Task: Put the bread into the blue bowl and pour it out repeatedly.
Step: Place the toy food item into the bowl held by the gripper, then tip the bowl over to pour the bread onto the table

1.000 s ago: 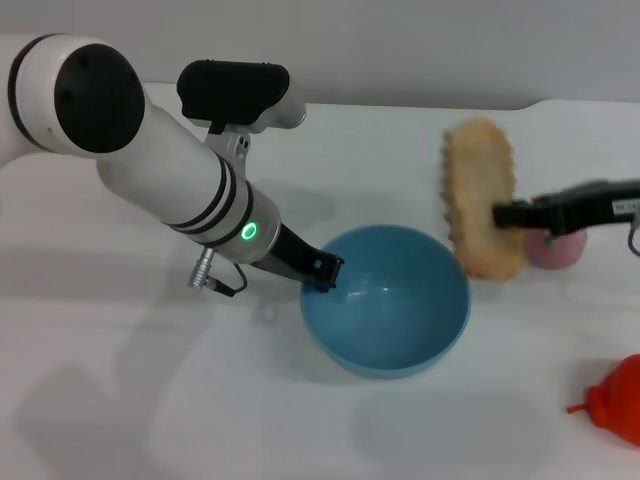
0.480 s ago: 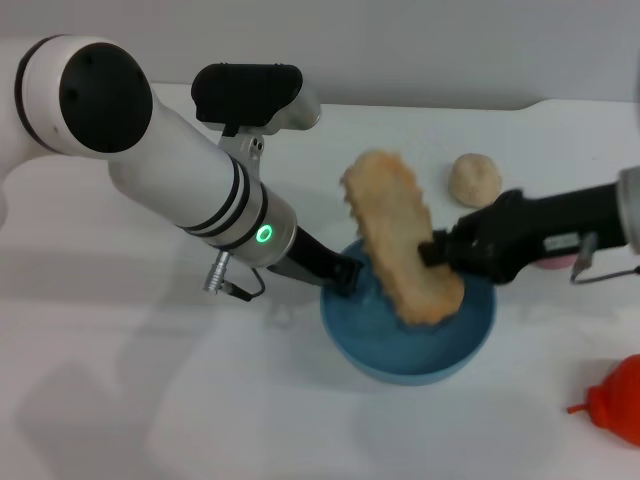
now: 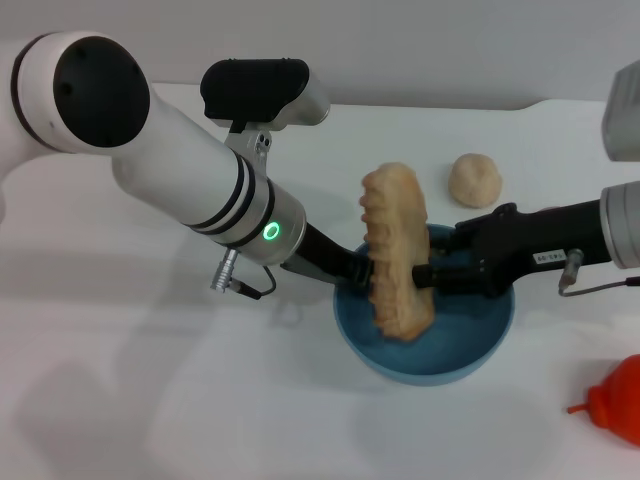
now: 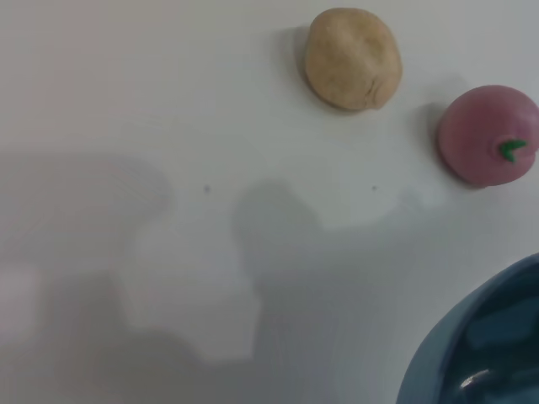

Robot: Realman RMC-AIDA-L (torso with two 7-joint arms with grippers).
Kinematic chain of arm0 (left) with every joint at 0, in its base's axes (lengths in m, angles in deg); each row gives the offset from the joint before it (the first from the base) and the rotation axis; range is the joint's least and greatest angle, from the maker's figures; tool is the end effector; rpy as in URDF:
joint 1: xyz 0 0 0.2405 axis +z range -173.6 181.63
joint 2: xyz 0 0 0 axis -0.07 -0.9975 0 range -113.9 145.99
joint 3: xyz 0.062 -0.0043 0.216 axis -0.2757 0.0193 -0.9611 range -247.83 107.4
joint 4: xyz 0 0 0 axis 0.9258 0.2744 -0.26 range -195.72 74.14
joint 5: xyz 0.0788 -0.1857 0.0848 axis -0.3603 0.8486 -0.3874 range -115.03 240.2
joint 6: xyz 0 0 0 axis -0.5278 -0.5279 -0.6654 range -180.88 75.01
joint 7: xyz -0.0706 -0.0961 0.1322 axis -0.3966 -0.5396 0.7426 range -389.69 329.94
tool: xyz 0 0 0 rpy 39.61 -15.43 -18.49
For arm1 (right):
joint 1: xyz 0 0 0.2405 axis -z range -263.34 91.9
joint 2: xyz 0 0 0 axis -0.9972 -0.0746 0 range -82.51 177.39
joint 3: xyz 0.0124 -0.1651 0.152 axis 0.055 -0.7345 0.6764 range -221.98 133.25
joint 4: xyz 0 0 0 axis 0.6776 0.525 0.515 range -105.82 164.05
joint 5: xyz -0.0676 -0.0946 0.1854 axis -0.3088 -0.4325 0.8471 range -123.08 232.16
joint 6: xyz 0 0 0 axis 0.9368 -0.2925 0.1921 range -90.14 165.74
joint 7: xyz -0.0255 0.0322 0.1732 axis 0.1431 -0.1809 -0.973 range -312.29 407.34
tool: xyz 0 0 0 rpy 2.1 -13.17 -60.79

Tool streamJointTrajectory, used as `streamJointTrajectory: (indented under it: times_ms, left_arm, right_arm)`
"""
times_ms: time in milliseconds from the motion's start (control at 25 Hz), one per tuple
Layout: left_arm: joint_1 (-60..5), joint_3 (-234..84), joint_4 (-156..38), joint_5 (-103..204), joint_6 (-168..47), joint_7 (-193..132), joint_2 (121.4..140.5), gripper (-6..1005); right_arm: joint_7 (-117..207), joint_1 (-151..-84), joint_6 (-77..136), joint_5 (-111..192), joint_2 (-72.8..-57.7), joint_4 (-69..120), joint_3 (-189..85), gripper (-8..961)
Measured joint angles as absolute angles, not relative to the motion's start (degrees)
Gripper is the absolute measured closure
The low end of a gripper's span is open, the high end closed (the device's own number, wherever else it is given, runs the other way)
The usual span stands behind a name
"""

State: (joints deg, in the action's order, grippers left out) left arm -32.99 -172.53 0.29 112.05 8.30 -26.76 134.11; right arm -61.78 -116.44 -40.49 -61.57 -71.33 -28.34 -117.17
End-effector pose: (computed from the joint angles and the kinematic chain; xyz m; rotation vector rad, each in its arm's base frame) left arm -0.1511 0.3484 -0.1194 -2.4173 -1.4700 0.1740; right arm 0.1723 0.3494 -0.0508 -2.9112 0.6650 0.2087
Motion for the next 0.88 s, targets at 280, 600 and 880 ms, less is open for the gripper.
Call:
streamJointTrajectory:
  times_ms: [280,600,880]
  left_arm:
    - [-32.6,-172.1,-0.3,111.2,6.8,-26.7,133.99,1000]
    - [-32.8,-171.7,-0.5,110.8,3.8,-24.7,133.92,1001]
    - [-32.4,-175.6,-2.2,111.3,-12.0,-17.6,134.41,1001]
  right_arm:
    - [-63.0,-112.7,-41.1,-61.1,-71.26,-34.0,-114.5,462]
    - [-64.2,-108.4,-43.0,-56.4,-71.38,-34.7,-103.9,462]
    - [-55.4,-101.9,-43.4,-35.5,-70.81,-24.2,-88.5,462]
